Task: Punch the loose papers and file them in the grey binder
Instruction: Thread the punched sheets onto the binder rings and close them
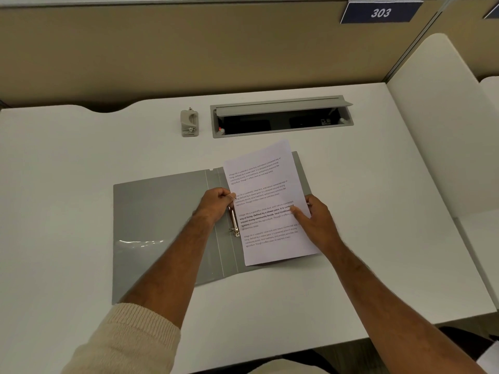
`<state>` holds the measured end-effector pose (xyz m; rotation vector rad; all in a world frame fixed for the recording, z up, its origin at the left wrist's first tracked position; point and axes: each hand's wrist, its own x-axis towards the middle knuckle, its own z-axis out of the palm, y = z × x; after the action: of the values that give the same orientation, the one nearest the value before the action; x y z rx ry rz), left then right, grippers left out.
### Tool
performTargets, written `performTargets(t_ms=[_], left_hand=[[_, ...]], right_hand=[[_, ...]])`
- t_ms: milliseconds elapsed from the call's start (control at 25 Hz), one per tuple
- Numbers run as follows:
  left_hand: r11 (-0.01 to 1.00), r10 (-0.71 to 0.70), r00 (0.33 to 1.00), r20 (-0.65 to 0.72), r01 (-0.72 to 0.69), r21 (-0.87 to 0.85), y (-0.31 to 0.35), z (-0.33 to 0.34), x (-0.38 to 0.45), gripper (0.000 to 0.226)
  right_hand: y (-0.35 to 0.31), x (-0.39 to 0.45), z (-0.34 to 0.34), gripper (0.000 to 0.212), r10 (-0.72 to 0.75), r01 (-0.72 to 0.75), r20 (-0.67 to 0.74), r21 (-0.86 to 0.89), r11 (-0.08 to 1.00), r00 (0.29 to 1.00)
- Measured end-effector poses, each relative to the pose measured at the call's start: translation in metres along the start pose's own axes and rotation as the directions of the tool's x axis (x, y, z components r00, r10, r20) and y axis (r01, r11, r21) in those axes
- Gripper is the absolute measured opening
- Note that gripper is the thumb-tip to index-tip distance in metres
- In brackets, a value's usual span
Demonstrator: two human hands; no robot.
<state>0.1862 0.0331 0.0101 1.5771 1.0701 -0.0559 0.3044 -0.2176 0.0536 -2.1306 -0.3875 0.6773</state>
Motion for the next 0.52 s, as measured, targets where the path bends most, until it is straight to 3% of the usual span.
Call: performTargets(t_ms=[280, 520], left_hand=[[0.998, -0.044, 0.999, 0.009, 0.043, 0.052, 0.001, -0.002, -0.005, 0.006], [0.975, -0.079, 0.994, -0.081, 0.094, 0.200, 0.015, 0.003, -0.018, 0.025]], right_hand=[[0.009, 0.001, 0.001, 0.029, 0.030, -0.029, 0.020, -0.040, 0.999, 0.999], [0.015, 0.005, 0.005, 0.028, 0.070, -0.066, 0.038, -0.105, 0.992, 0.997]])
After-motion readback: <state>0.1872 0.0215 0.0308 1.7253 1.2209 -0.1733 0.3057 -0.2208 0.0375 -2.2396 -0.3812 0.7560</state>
